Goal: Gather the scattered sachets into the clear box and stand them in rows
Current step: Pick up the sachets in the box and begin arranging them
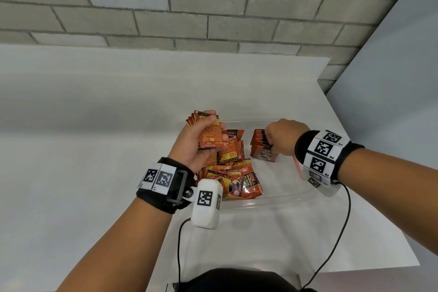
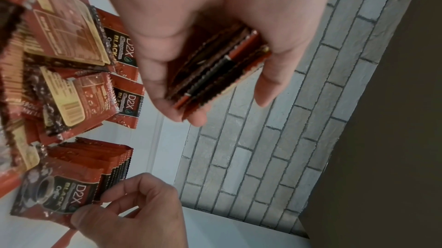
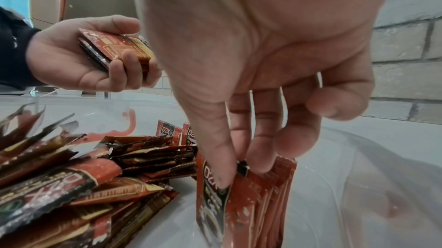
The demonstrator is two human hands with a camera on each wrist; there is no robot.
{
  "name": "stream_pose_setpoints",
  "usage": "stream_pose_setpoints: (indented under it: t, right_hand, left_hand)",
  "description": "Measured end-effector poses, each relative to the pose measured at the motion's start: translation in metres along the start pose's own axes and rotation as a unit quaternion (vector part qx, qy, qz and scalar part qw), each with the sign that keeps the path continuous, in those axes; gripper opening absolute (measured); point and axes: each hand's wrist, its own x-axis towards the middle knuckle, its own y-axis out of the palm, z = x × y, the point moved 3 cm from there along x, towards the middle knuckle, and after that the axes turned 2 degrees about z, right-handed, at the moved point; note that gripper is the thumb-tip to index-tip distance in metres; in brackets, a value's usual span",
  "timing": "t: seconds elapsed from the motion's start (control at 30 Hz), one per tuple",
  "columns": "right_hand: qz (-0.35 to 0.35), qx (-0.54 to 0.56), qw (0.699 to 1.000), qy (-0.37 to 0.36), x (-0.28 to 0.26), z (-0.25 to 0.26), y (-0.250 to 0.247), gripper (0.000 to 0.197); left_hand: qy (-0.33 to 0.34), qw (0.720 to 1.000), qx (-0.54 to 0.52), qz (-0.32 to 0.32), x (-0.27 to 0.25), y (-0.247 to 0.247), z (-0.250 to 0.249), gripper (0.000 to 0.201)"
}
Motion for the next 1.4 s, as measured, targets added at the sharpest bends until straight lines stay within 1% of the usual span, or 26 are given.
stream_pose_setpoints:
  t: [0.03,0.1,0.27,0.47,0.63,0.73,0.83,0.93,1.0,1.03,1.07,1.1,1.17,1.2,1.23,1.3,1.33,1.4]
  right_hand:
    - [-0.002,0.003,1.0,0.0,-0.001,-0.001,0.0,0.014]
    - [-0.007,0.01,1.0,0.001,-0.001,-0.002,0.0,0.015]
    - [-0.022,0.019,1.0,0.0,0.0,-0.004,-0.001,0.01]
    - [-0.021,0.04,0.999,0.0,-0.001,-0.007,0.0,0.015]
    - [-0.037,0.027,0.999,-0.001,-0.001,-0.006,-0.003,0.014]
    - [-0.041,0.017,0.999,0.001,0.001,-0.004,-0.006,0.006]
    - [-0.045,0.015,0.999,-0.002,0.001,-0.004,-0.007,0.009]
    - [-0.044,0.031,0.999,-0.003,-0.001,-0.005,-0.008,0.01]
    - [-0.051,0.063,0.997,-0.011,-0.003,-0.006,-0.011,0.011]
    - [-0.071,0.1,0.992,-0.027,-0.005,-0.005,-0.013,0.013]
    - [-0.106,0.154,0.981,-0.052,-0.01,-0.004,-0.017,0.016]
    - [-0.151,0.22,0.96,-0.081,-0.017,-0.001,-0.022,0.02]
    - [-0.226,0.353,0.899,-0.126,-0.036,0.007,-0.03,0.027]
    - [-0.236,0.401,0.874,-0.138,-0.046,0.012,-0.032,0.031]
    - [-0.231,0.432,0.859,-0.149,-0.053,0.018,-0.032,0.037]
    - [-0.207,0.447,0.853,-0.172,-0.062,0.028,-0.026,0.05]
    - [-0.201,0.45,0.851,-0.179,-0.063,0.03,-0.022,0.054]
    - [-0.198,0.481,0.835,-0.178,-0.062,0.028,-0.016,0.05]
  left_hand:
    - [-0.003,1.0,-0.003,0.001,0.0,0.0,0.0,0.029]
    - [-0.007,1.0,-0.01,0.005,0.0,0.001,0.001,0.032]
    - [-0.011,1.0,-0.02,0.012,-0.001,0.002,0.004,0.029]
    - [-0.015,1.0,-0.014,0.01,-0.002,0.001,0.006,0.026]
    - [-0.018,1.0,-0.005,0.013,-0.003,0.002,0.005,0.026]
    - [-0.017,1.0,-0.008,0.014,-0.003,0.001,0.005,0.025]
    - [-0.016,1.0,-0.011,0.013,-0.003,-0.001,0.005,0.025]
    - [-0.024,1.0,-0.012,0.008,-0.003,-0.001,0.007,0.03]
    - [-0.027,0.999,-0.01,0.015,-0.002,0.0,0.007,0.03]
    - [-0.028,0.999,-0.007,0.02,-0.002,0.001,0.007,0.031]
    - [-0.028,0.999,-0.003,0.027,-0.002,0.001,0.006,0.032]
    - [-0.029,0.999,0.004,0.034,-0.002,0.003,0.006,0.033]
    - [-0.026,0.998,0.022,0.057,-0.003,0.007,0.005,0.034]
    - [-0.023,0.997,0.026,0.068,-0.003,0.01,0.005,0.034]
    - [-0.018,0.997,0.027,0.077,-0.002,0.012,0.005,0.034]
    - [-0.012,0.995,0.032,0.093,-0.002,0.017,0.006,0.036]
    - [-0.009,0.994,0.036,0.1,-0.002,0.02,0.006,0.037]
    - [-0.009,0.993,0.046,0.112,-0.001,0.025,0.009,0.044]
